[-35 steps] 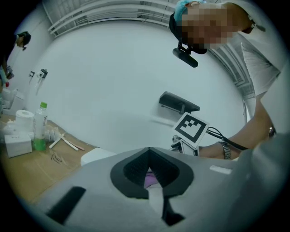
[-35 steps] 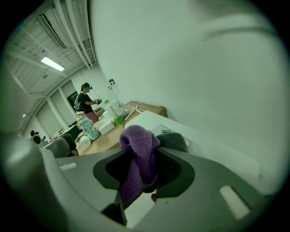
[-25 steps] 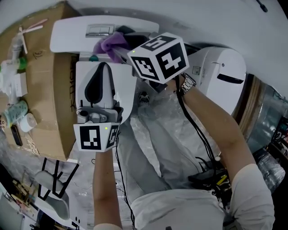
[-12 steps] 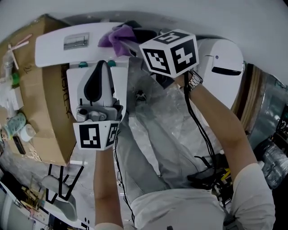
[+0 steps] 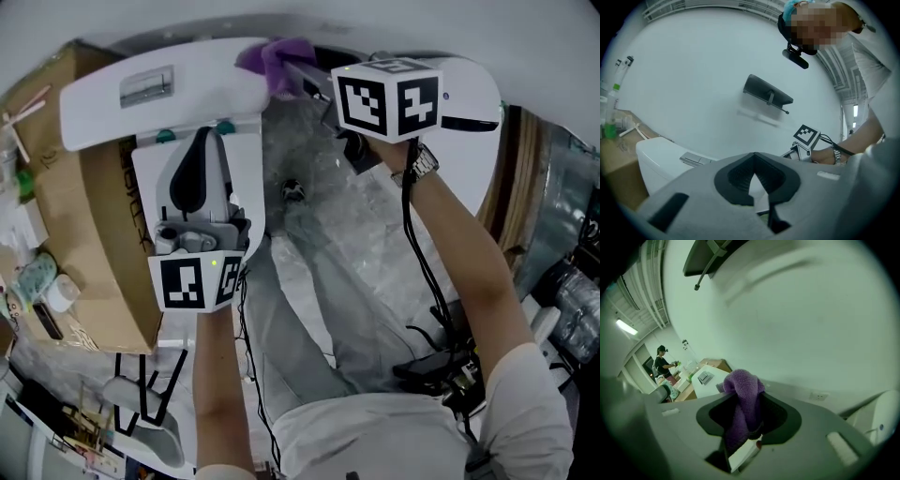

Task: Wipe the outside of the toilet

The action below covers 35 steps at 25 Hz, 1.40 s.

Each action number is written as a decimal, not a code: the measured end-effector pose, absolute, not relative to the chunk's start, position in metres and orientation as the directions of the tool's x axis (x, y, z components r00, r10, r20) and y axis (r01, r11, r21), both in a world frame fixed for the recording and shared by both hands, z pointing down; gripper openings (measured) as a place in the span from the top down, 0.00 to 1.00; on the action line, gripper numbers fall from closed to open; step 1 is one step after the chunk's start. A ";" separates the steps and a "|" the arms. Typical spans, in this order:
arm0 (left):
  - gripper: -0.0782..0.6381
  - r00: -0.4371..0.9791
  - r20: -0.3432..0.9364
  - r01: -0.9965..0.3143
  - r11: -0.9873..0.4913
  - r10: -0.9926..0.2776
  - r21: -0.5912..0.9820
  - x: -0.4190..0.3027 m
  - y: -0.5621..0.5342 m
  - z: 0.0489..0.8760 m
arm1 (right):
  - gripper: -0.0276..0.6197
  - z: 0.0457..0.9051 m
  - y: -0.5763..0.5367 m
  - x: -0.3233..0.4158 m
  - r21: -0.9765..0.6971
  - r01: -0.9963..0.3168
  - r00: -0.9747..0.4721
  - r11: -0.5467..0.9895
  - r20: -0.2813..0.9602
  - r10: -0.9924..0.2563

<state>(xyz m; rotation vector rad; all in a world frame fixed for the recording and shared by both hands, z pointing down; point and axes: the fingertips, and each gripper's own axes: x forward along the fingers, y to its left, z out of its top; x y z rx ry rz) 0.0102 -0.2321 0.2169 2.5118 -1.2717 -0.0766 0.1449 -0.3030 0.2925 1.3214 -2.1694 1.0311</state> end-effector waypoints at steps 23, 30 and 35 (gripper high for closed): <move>0.88 0.595 0.134 -0.791 -0.547 -0.793 0.275 -0.086 -0.203 0.236 | 0.73 0.329 -0.232 0.126 -0.360 -0.933 -0.266 0.005 0.680 -0.684; 0.88 0.594 0.152 -0.785 -0.528 -0.790 0.325 -0.109 -0.194 0.249 | 0.73 0.327 -0.218 0.112 -0.334 -0.943 -0.245 -0.006 0.702 -0.668; 0.88 0.648 0.164 -0.747 -0.578 -0.744 0.327 -0.132 -0.195 0.257 | 0.73 0.328 -0.214 0.099 -0.324 -0.941 -0.171 -0.094 0.699 -0.694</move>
